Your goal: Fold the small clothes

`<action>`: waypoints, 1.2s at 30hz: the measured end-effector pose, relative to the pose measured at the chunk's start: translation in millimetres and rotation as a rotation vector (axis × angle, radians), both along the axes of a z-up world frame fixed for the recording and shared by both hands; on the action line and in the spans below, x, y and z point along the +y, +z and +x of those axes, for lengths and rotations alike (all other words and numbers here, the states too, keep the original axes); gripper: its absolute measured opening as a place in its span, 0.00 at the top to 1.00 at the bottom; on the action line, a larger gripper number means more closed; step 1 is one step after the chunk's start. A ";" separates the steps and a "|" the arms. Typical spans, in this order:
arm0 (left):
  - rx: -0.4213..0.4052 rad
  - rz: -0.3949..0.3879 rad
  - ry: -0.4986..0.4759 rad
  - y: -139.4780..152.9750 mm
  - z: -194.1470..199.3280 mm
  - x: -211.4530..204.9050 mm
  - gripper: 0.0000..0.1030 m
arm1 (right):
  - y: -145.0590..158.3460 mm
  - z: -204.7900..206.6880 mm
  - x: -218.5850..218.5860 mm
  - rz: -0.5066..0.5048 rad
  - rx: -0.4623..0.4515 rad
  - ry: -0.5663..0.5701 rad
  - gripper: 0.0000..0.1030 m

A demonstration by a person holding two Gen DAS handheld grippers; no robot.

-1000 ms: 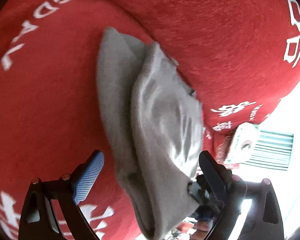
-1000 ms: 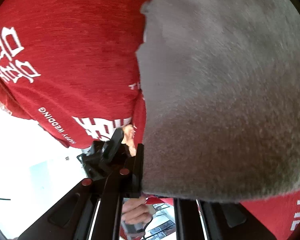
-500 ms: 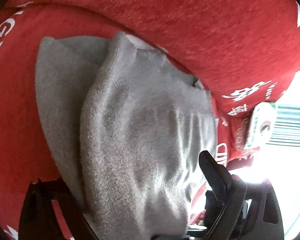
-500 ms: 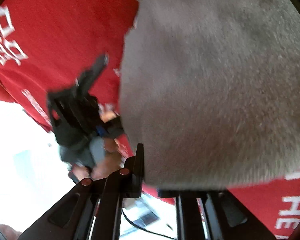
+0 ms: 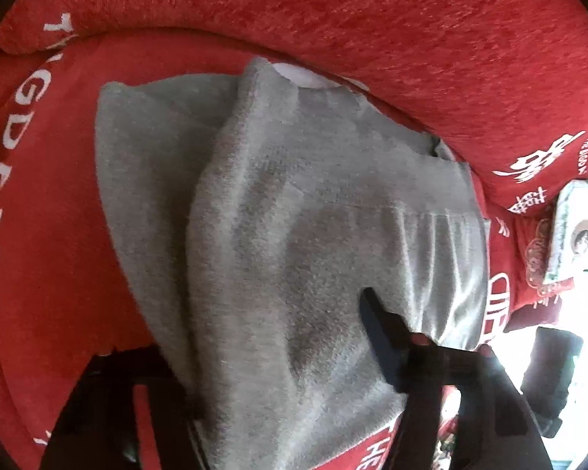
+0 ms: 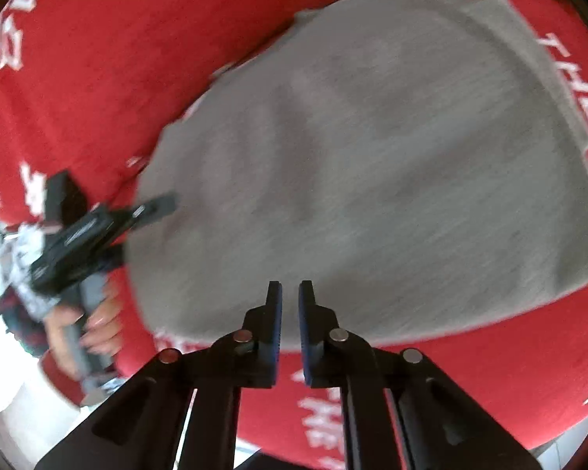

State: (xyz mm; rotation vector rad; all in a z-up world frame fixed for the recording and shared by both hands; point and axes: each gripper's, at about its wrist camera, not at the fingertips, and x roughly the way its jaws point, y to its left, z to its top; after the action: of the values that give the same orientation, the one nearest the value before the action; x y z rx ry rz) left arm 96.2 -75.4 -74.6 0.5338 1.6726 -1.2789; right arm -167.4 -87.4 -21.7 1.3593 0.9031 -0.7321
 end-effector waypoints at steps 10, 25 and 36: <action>-0.050 -0.099 0.052 38.4 -5.8 2.8 0.84 | -33.9 -7.6 2.5 0.005 -0.002 0.026 0.98; -0.086 -0.229 -0.160 123.1 -206.0 -102.6 0.84 | -78.0 -73.2 20.7 0.246 -0.409 -0.310 0.98; -0.363 -0.103 -0.413 65.3 -310.2 -114.9 0.83 | -84.2 -121.7 27.1 0.291 -0.507 -0.420 0.95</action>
State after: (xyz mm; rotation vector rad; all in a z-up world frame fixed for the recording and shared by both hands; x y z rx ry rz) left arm -214.0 -190.3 -9.4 1.0207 1.2234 -1.4461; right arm -289.1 -60.2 -105.9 1.9161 0.3266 -0.5346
